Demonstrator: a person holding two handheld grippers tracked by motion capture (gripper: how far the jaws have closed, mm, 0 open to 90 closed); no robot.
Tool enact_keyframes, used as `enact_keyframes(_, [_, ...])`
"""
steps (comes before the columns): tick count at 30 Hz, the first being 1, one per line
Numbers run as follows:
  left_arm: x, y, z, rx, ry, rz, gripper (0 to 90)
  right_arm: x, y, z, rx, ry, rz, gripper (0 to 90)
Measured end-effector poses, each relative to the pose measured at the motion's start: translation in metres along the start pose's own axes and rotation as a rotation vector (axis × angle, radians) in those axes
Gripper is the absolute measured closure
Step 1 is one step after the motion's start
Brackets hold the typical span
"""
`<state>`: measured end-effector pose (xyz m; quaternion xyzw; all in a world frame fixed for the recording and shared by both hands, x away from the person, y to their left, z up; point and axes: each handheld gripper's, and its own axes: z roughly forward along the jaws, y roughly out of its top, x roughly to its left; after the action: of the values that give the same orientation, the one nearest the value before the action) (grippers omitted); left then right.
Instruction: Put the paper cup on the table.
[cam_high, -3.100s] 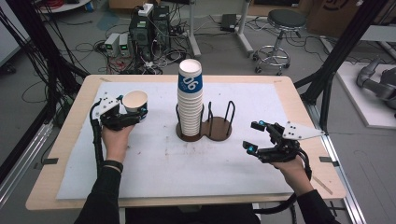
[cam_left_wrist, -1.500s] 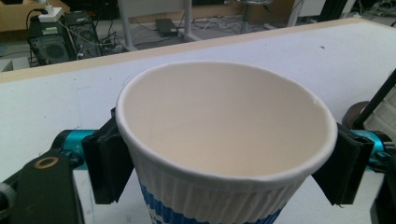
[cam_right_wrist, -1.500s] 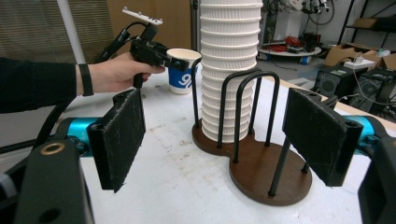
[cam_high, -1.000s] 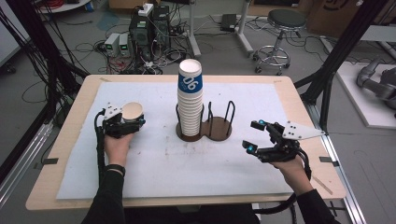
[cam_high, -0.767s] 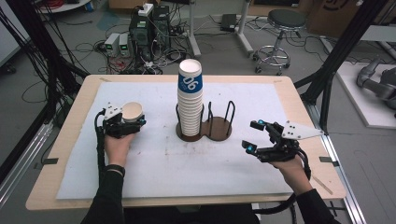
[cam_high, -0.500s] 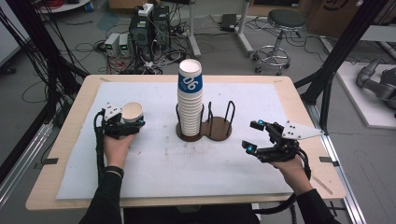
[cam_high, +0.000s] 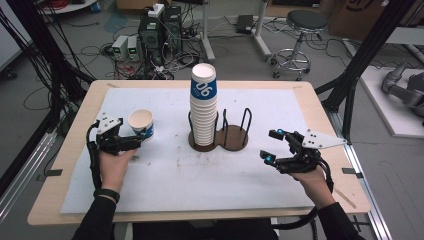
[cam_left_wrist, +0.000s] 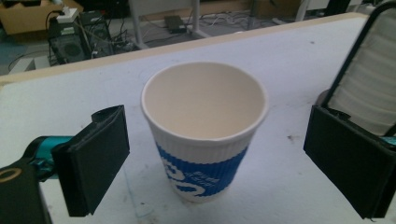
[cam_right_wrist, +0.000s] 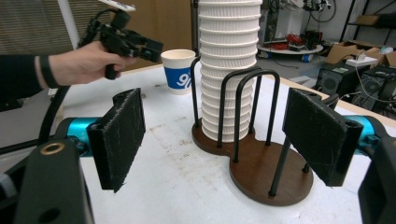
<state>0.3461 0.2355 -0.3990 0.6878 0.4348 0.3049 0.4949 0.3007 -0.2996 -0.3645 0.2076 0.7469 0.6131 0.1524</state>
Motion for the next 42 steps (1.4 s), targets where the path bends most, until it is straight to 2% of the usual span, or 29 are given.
enact_keyframes(3, [-0.012, 0.005, -0.006, -0.020, -0.050, 0.020, 6.9, 0.000, 0.000, -0.001, 0.003, -0.006, 0.001, 21.6])
enact_keyframes(7, [-0.034, 0.010, -0.008, -0.043, -0.143, 0.042, 6.9, 0.000, -0.001, -0.001, 0.007, -0.011, 0.001, 21.6])
enact_keyframes(10, [-0.053, 0.012, -0.009, -0.075, -0.215, 0.082, 6.9, -0.002, -0.001, -0.001, 0.010, -0.015, -0.002, 21.6])
enact_keyframes(13, [-0.067, 0.015, -0.009, -0.089, -0.275, 0.103, 6.9, -0.002, -0.002, -0.002, 0.016, -0.020, -0.002, 21.6])
enact_keyframes(19, [-0.092, 0.020, -0.011, -0.136, -0.357, 0.197, 6.9, -0.002, -0.004, -0.005, 0.029, -0.047, -0.004, 21.6])
enact_keyframes(21, [-0.098, 0.020, -0.011, -0.140, -0.384, 0.207, 6.9, -0.001, -0.005, -0.005, 0.034, -0.048, -0.004, 21.6])
enact_keyframes(26, [-0.112, 0.019, -0.011, -0.135, -0.421, 0.232, 6.9, -0.001, -0.006, -0.005, 0.043, -0.050, -0.004, 21.6])
enact_keyframes(29, [-0.115, 0.018, -0.009, -0.131, -0.435, 0.240, 6.9, -0.002, -0.006, -0.005, 0.042, -0.048, -0.001, 21.6])
enact_keyframes(32, [-0.117, 0.017, -0.007, -0.120, -0.447, 0.237, 6.9, -0.002, -0.007, -0.006, 0.040, -0.055, -0.006, 21.6])
enact_keyframes(42, [-0.118, 0.014, -0.006, -0.110, -0.447, 0.238, 6.9, -0.002, -0.007, -0.010, 0.044, -0.070, 0.005, 21.6])
